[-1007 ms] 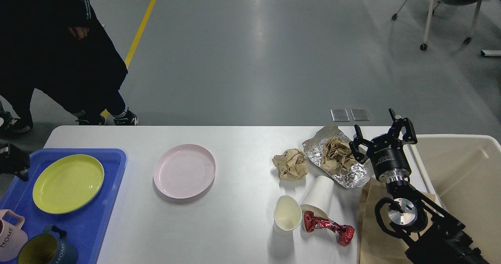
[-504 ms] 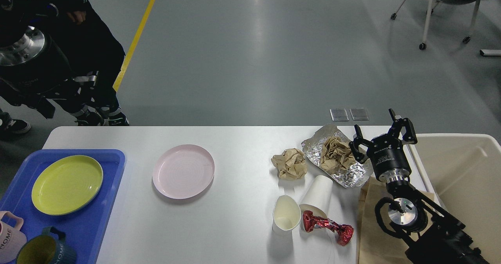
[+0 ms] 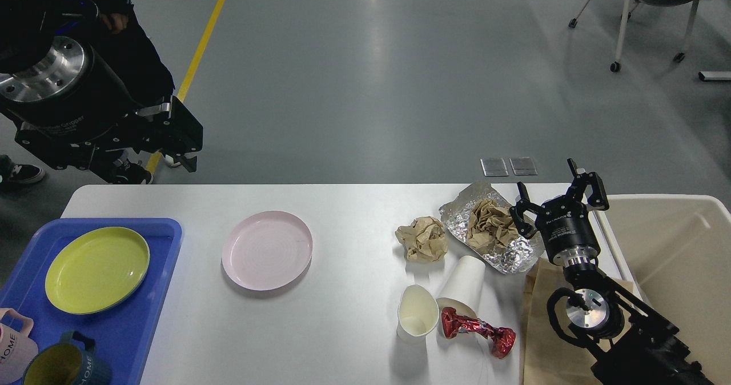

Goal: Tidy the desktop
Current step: 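Release the mug and raise the left gripper toward the pink plate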

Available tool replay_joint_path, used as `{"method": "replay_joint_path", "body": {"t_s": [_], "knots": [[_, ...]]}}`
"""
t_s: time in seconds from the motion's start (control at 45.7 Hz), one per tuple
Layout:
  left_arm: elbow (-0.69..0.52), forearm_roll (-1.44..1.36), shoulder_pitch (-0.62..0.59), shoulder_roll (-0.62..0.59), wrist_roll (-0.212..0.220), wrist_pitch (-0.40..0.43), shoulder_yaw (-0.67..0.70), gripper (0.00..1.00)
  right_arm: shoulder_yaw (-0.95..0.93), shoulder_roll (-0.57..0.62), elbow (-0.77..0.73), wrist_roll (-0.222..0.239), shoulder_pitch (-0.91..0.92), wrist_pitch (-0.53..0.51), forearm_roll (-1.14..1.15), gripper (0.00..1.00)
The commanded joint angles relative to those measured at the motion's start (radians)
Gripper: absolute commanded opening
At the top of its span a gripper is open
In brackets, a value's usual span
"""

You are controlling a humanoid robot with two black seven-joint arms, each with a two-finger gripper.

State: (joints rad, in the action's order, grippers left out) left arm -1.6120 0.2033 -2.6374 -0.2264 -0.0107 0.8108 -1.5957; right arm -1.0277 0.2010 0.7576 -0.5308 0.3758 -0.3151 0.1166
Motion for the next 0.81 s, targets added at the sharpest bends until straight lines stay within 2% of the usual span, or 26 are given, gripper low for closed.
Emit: {"method": "replay_joint_path", "body": {"t_s": [0.0, 0.088, 0.175, 0.35, 0.438, 0.569, 0.701, 0.788], "knots": [[0.003, -0.005, 0.048, -0.005, 0.011, -0.005, 0.000, 0.96, 0.000, 0.000, 0.000, 0.000, -0.002, -0.001, 0.000, 1.00], [0.009, -0.005, 0.103, -0.019, 0.009, -0.007, 0.000, 0.96, 0.000, 0.000, 0.002, 0.000, -0.002, -0.001, 0.000, 1.00], [0.082, -0.002, 0.198, -0.034, -0.006, -0.008, 0.011, 0.96, 0.000, 0.000, 0.002, 0.000, -0.002, -0.001, 0.000, 1.00], [0.265, 0.018, 0.506, -0.031, 0.003, -0.041, 0.099, 0.94, 0.000, 0.000, 0.002, 0.000, -0.002, -0.001, 0.000, 1.00], [0.323, 0.053, 0.640, -0.042, 0.009, -0.103, 0.123, 0.93, 0.000, 0.000, 0.000, 0.000, -0.002, -0.001, 0.000, 1.00], [0.348, 0.114, 0.749, -0.063, 0.012, -0.206, 0.132, 0.91, 0.000, 0.000, 0.000, 0.000, -0.002, -0.001, 0.000, 1.00], [0.372, 0.179, 0.888, -0.114, 0.014, -0.350, 0.167, 0.91, 0.000, 0.000, 0.002, 0.000, -0.002, -0.001, 0.000, 1.00], [0.441, 0.238, 1.003, -0.133, 0.014, -0.453, 0.212, 0.92, 0.000, 0.000, 0.002, 0.000, -0.002, -0.001, 0.000, 1.00]]}}
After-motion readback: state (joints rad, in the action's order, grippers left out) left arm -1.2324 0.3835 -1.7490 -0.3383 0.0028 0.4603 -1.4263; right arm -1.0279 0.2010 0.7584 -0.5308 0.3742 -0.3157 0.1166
